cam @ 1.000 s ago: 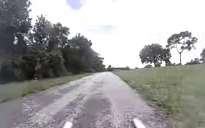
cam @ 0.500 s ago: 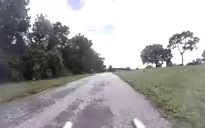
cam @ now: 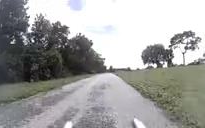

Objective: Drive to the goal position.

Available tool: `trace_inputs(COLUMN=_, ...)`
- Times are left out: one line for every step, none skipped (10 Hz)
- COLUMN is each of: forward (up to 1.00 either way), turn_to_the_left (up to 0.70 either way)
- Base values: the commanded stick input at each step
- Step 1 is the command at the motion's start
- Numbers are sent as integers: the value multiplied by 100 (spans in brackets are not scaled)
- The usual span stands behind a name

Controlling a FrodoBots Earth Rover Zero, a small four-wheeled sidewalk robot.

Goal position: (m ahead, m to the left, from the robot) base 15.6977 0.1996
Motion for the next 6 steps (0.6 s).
trace_inputs(forward=70, turn_to_the_left=0)
trace_inputs(forward=70, turn_to_the_left=0)
trace_inputs(forward=70, turn_to_the_left=0)
trace_inputs(forward=70, turn_to_the_left=0)
trace_inputs(forward=70, turn_to_the_left=0)
trace_inputs(forward=70, turn_to_the_left=0)
